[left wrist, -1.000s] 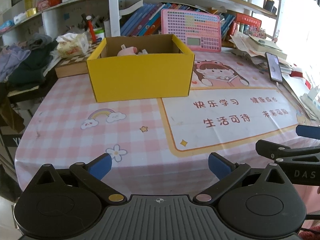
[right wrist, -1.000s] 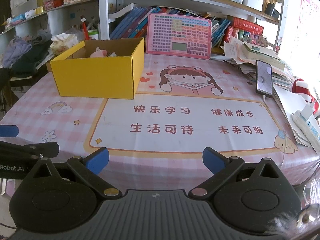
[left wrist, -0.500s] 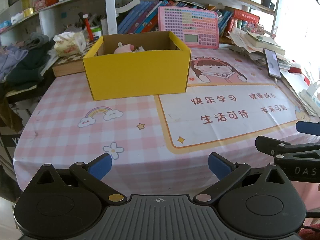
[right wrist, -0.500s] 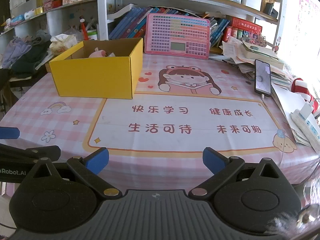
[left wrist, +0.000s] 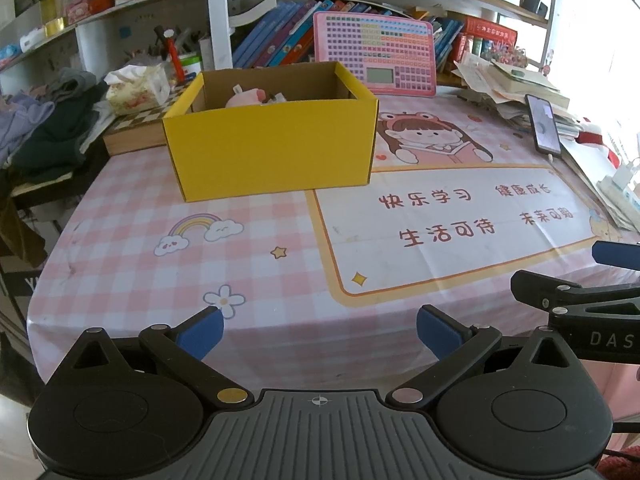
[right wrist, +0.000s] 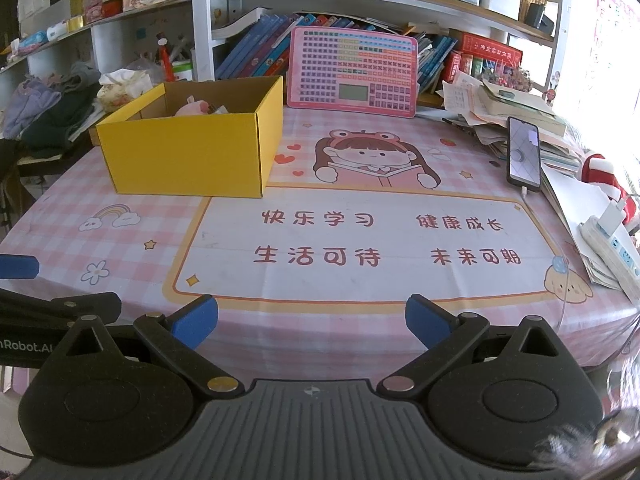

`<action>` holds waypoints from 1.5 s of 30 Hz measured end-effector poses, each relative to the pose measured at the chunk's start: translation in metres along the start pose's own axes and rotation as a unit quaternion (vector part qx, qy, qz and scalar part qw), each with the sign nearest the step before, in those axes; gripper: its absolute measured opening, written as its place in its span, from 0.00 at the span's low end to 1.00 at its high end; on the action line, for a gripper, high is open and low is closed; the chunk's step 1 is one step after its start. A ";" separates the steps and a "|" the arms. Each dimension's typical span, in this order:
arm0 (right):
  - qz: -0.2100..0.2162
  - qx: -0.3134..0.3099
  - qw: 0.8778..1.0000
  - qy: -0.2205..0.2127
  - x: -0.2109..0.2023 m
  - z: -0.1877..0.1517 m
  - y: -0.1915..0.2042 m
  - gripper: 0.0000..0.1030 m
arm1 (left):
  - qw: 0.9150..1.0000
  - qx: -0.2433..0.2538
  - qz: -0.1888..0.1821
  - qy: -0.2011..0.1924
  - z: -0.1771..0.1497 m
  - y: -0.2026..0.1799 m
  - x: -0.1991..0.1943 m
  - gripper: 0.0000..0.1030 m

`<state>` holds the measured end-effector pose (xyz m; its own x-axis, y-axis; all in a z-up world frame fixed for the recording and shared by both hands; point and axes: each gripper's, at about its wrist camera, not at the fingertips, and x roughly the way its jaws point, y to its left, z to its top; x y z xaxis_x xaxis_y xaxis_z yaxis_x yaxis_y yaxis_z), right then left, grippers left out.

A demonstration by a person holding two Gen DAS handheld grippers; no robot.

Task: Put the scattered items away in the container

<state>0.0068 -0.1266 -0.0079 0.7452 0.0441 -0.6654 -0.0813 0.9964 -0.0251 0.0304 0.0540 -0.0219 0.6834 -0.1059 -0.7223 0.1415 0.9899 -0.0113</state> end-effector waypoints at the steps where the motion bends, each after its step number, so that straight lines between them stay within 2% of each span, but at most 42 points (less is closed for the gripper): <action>1: 0.000 0.000 1.000 0.000 0.000 0.000 0.000 0.98 | 1.000 0.000 0.000 0.000 0.000 0.000 0.000 1.00; 45: -0.003 0.002 1.000 0.007 0.001 0.000 -0.001 0.98 | 1.000 0.000 -0.004 0.008 0.000 -0.001 0.003 1.00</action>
<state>0.0077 -0.1275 -0.0092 0.7365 0.0367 -0.6754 -0.0746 0.9968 -0.0272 0.0320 0.0531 -0.0241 0.6714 -0.1124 -0.7326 0.1476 0.9889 -0.0165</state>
